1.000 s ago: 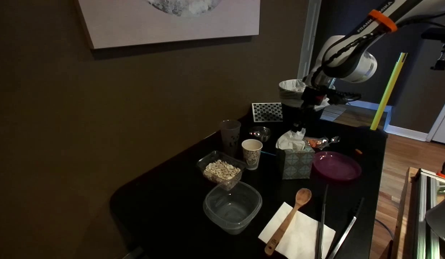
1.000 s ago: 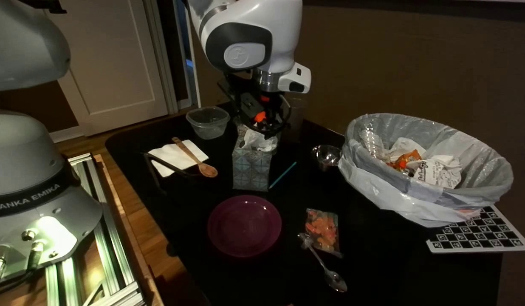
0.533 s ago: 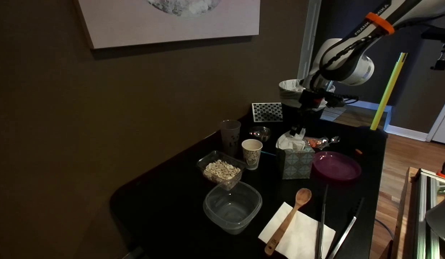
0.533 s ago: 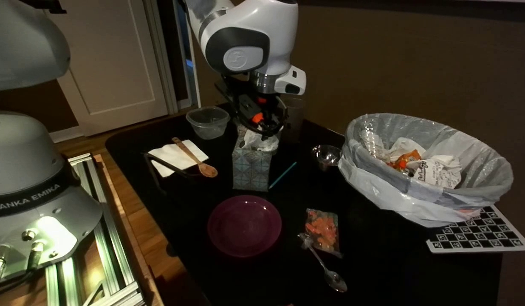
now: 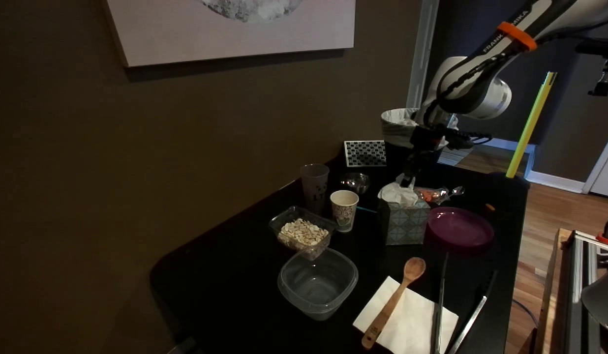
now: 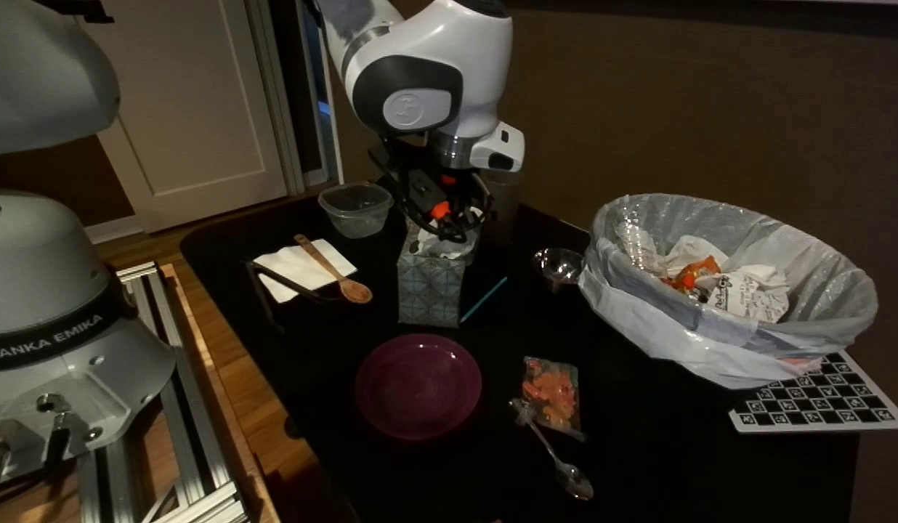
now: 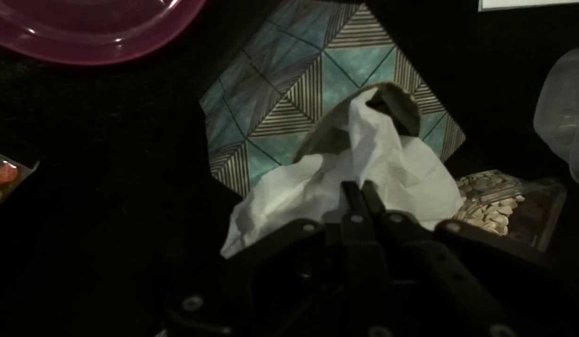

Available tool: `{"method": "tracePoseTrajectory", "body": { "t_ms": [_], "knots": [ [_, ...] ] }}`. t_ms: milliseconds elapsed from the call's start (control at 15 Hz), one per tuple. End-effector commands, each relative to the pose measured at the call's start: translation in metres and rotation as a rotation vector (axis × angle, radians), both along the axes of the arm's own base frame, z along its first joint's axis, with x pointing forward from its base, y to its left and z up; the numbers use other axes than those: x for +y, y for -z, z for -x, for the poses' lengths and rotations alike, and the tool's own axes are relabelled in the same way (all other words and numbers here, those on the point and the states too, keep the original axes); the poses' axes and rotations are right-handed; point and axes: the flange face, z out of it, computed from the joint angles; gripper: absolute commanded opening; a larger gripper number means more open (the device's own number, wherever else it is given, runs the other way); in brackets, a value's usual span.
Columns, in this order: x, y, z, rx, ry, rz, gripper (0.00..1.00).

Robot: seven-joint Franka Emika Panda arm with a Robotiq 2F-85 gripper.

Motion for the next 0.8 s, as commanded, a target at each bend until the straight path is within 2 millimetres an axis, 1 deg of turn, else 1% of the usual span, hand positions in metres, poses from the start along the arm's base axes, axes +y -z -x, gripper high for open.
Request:
{"method": "tracePoseTrajectory", "body": {
  "t_ms": [0, 133, 400, 533, 733],
  "knots": [
    [-0.009, -0.005, -0.005, -0.004, 0.006, -0.015, 0.00],
    [-0.018, -0.017, -0.009, -0.033, 0.020, -0.001, 0.00],
    [-0.045, -0.058, -0.017, -0.132, 0.047, -0.015, 0.00],
    [-0.057, -0.074, -0.016, -0.155, 0.050, -0.030, 0.00],
    [-0.071, -0.096, -0.007, -0.153, 0.058, -0.068, 0.00]
  ]
}}
